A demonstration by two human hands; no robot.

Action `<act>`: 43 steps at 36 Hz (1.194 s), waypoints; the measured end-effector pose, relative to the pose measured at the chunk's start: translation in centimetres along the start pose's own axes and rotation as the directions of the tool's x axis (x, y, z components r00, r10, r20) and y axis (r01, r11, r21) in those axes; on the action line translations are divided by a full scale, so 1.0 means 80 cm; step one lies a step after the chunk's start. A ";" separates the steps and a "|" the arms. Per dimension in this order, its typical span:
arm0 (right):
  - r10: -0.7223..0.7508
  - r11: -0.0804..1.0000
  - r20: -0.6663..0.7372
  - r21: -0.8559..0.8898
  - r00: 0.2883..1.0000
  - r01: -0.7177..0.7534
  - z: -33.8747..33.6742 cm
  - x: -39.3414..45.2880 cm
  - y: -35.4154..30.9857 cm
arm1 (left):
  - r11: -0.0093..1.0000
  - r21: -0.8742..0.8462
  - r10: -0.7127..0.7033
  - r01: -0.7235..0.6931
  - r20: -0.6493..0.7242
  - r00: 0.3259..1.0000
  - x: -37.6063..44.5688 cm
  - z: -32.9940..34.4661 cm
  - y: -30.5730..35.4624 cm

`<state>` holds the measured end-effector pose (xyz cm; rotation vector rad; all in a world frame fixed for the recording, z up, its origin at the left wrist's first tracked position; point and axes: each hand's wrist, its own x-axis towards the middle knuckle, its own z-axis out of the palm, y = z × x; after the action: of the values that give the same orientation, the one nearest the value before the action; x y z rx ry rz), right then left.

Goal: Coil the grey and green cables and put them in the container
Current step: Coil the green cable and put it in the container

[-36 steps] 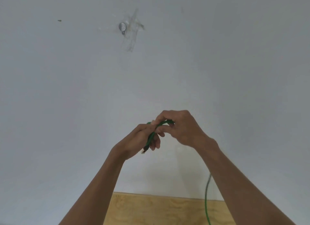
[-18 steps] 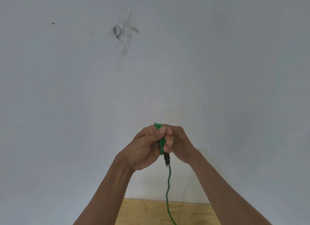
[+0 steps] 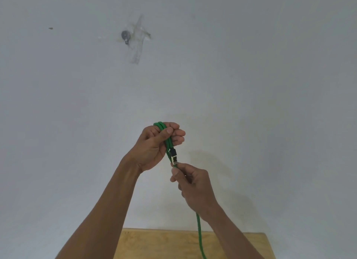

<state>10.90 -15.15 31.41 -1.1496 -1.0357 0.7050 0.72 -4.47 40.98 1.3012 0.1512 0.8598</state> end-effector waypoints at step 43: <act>0.008 0.985 0.231 0.164 0.973 -0.047 -0.025 0.024 -0.028 | 0.987 -0.103 -0.089 0.127 0.315 0.945 -0.050 0.035 -0.029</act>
<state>13.38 -14.91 33.92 -0.9526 -1.1314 0.9462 0.56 -9.18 38.37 1.2834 -0.0769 0.5532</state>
